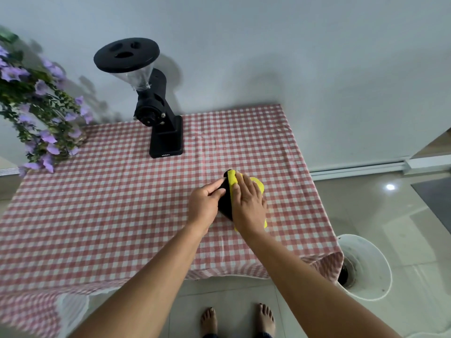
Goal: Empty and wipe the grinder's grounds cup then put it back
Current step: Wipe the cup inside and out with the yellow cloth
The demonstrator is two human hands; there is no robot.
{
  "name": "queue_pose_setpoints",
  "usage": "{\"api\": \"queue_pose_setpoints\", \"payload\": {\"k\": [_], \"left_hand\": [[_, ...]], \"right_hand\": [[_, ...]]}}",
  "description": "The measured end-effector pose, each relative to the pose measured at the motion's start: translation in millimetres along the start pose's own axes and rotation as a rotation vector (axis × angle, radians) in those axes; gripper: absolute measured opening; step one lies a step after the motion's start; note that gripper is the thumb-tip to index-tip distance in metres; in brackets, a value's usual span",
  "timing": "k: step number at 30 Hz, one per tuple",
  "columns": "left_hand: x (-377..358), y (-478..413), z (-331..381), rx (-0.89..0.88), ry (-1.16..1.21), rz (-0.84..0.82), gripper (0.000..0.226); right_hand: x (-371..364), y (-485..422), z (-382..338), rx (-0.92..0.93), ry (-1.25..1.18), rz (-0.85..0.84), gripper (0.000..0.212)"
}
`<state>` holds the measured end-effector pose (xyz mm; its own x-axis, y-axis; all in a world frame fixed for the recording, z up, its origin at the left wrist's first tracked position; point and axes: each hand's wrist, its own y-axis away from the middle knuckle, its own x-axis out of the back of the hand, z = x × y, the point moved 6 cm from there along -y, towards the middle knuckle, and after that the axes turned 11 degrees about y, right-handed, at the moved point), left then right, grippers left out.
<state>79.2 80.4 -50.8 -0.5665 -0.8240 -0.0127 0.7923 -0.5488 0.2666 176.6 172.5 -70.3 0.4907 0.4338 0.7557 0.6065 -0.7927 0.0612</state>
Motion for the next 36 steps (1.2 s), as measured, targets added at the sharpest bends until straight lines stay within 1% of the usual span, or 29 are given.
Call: {"api": "queue_pose_setpoints", "payload": {"k": [2, 4, 6, 8, 11, 13, 14, 15, 16, 18, 19, 20, 21, 23, 25, 26, 28, 30, 33, 35, 36], "left_hand": [[1, 3, 1, 0.007, 0.039, -0.030, 0.032], [3, 7, 1, 0.000, 0.063, -0.054, 0.032], [6, 9, 0, -0.005, 0.067, -0.066, 0.032], [7, 9, 0, 0.004, 0.073, -0.079, 0.032], [8, 8, -1, 0.028, 0.072, -0.110, 0.034], [10, 9, -3, 0.043, 0.107, -0.129, 0.037], [12, 9, -5, 0.050, 0.125, -0.130, 0.037], [14, 9, -6, 0.052, 0.137, -0.124, 0.037], [15, 9, -7, 0.049, 0.143, -0.116, 0.036], [15, 10, -9, 0.039, 0.146, -0.111, 0.035], [14, 10, -9, 0.036, 0.144, -0.114, 0.035], [14, 10, -9, 0.037, 0.136, -0.120, 0.034], [13, 9, -9, 0.042, 0.128, -0.127, 0.033], [13, 8, -7, 0.056, 0.121, -0.148, 0.036], [14, 7, -7, 0.069, 0.120, -0.174, 0.039], [15, 7, -8, 0.075, 0.119, -0.176, 0.040], [18, 6, -10, 0.069, 0.120, -0.153, 0.036], [19, 7, -11, 0.050, 0.117, -0.134, 0.032], [23, 7, -11, 0.037, 0.092, -0.121, 0.032], [28, 5, -8, 0.026, 0.024, -0.122, 0.031], [30, 3, -6, 0.026, -0.010, -0.135, 0.026]], "right_hand": [[2, -5, 6, -0.042, -0.057, -0.001, 0.054], [7, -11, 17, -0.157, -0.183, -0.026, 0.049], [9, -10, 23, -0.214, -0.211, -0.044, 0.048], [7, -3, 17, -0.171, -0.121, -0.045, 0.049], [1, 1, -3, -0.017, 0.008, -0.006, 0.054], [1, -5, -12, 0.050, 0.032, 0.011, 0.054], [0, -9, -12, 0.055, 0.022, 0.003, 0.053], [0, -14, -6, 0.028, 0.007, -0.019, 0.053], [0, -18, 3, -0.045, -0.023, -0.055, 0.053], [0, -20, 27, -0.262, -0.120, -0.128, 0.056], [0, -16, 33, -0.324, -0.142, -0.142, 0.057], [0, -12, 34, -0.319, -0.128, -0.126, 0.056], [0, -7, 29, -0.265, -0.095, -0.090, 0.056], [0, 0, 10, -0.102, -0.026, -0.010, 0.058], [2, -2, -7, 0.018, 0.030, 0.052, 0.062], [3, -5, -12, 0.054, 0.043, 0.061, 0.061], [3, -11, -10, 0.066, 0.018, 0.040, 0.056], [1, -14, 7, -0.018, -0.038, 0.003, 0.054], [-4, -13, 37, -0.242, -0.139, -0.064, 0.053], [-5, -8, 42, -0.276, -0.161, -0.075, 0.056], [-5, -7, 41, -0.265, -0.158, -0.065, 0.056]]}}
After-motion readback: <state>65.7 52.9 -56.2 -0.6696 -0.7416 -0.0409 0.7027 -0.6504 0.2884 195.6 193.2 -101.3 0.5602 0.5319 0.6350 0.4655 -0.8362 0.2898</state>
